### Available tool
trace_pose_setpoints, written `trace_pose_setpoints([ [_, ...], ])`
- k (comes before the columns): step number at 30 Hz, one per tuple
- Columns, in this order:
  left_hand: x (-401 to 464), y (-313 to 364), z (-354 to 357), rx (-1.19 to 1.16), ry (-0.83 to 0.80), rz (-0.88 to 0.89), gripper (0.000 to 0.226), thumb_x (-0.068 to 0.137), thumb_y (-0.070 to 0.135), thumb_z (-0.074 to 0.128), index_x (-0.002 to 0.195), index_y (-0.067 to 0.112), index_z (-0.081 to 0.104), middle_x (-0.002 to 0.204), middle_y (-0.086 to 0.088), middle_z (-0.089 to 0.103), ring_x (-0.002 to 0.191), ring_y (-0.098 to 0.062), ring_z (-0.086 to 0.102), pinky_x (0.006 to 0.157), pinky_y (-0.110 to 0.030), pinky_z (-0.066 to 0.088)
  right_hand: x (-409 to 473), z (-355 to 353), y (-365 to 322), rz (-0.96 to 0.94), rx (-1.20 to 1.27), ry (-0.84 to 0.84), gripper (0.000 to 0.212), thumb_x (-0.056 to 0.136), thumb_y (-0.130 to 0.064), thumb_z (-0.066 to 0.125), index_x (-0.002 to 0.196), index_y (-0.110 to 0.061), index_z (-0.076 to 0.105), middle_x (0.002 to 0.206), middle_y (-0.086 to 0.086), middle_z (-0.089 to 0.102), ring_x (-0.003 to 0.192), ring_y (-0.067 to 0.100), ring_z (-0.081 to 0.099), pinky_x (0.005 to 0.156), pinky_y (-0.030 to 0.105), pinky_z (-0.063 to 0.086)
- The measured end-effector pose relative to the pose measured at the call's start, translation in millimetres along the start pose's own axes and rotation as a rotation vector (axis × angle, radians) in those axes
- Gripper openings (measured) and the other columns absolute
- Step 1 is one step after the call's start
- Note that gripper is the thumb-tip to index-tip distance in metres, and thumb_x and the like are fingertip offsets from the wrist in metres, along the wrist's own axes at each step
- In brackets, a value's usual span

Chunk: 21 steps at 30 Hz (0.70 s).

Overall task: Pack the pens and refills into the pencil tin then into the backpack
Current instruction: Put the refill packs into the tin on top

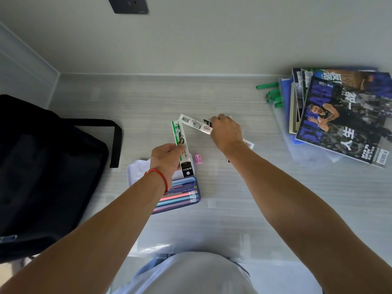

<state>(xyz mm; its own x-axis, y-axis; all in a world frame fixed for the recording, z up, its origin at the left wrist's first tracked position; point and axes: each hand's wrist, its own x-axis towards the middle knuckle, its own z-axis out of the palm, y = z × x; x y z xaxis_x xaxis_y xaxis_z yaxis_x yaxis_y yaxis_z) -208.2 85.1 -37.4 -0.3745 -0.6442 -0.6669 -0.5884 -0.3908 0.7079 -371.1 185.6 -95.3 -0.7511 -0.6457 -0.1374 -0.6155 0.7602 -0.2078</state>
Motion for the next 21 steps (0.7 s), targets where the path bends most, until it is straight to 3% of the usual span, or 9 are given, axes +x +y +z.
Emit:
trace_pose_setpoints([
  [4, -1.6, -5.8, -6.0, 0.001, 0.001, -0.005, 0.007, 0.092, 0.022, 0.067, 0.086, 0.022, 0.071, 0.085, -0.005, 0.073, 0.078, -0.023, 0.068, 0.072, -0.035, 0.061, -1.8, -7.4, 3.7, 0.072, 0.134, 0.073, 0.029, 0.097, -0.01, 0.053, 0.127, -0.011, 0.053, 0.112, 0.015, 0.06, 0.091, 0.044, 0.066, 0.074, 0.048, 0.054],
  [6, -3.7, -7.7, -7.4, -0.006, -0.003, -0.01, 0.006, 0.092, 0.022, 0.066, 0.093, 0.018, 0.072, 0.087, -0.006, 0.073, 0.076, -0.021, 0.067, 0.067, -0.032, 0.059, 1.2, -6.5, -0.6, 0.058, 0.221, 0.018, 0.032, 0.099, -0.017, 0.056, 0.128, -0.007, 0.046, 0.118, 0.017, 0.058, 0.097, 0.045, 0.064, 0.077, 0.051, 0.055],
  [9, -6.4, -9.0, -9.4, -0.024, -0.011, -0.034, 0.012, 0.092, 0.022, 0.066, 0.099, 0.014, 0.072, 0.091, -0.01, 0.073, 0.078, -0.024, 0.068, 0.079, -0.041, 0.062, 9.5, -3.0, -11.7, 0.081, 0.27, -0.111, 0.049, 0.094, -0.024, 0.068, 0.131, -0.003, 0.045, 0.128, 0.018, 0.054, 0.111, 0.042, 0.061, 0.09, 0.051, 0.052],
  [12, -8.7, -7.7, -13.2, -0.05, -0.005, -0.042, 0.012, 0.092, 0.022, 0.066, 0.098, 0.014, 0.072, 0.09, -0.01, 0.072, 0.079, -0.025, 0.068, 0.084, -0.044, 0.061, 13.8, 1.5, -19.5, 0.117, 0.234, -0.185, 0.055, 0.091, -0.019, 0.07, 0.139, -0.007, 0.046, 0.135, 0.016, 0.05, 0.12, 0.038, 0.058, 0.097, 0.045, 0.049],
  [17, -15.4, -12.9, -12.4, -0.112, -0.011, -0.029, 0.014, 0.093, 0.022, 0.066, 0.099, 0.011, 0.072, 0.089, -0.011, 0.072, 0.077, -0.025, 0.066, 0.082, -0.042, 0.061, 11.2, 8.2, -30.1, 0.231, 0.274, -0.189, 0.031, 0.093, -0.01, 0.061, 0.121, -0.001, 0.052, 0.123, 0.02, 0.061, 0.113, 0.041, 0.063, 0.085, 0.041, 0.051],
  [21, -23.2, -21.6, -11.3, -0.151, -0.025, -0.032, 0.011, 0.094, 0.018, 0.065, 0.092, 0.009, 0.07, 0.093, -0.018, 0.069, 0.082, -0.031, 0.065, 0.086, -0.049, 0.058, -2.6, 9.2, -25.3, 0.256, 0.268, -0.121, 0.026, 0.089, -0.026, 0.059, 0.104, -0.005, 0.061, 0.105, 0.015, 0.07, 0.096, 0.037, 0.068, 0.069, 0.035, 0.044],
])
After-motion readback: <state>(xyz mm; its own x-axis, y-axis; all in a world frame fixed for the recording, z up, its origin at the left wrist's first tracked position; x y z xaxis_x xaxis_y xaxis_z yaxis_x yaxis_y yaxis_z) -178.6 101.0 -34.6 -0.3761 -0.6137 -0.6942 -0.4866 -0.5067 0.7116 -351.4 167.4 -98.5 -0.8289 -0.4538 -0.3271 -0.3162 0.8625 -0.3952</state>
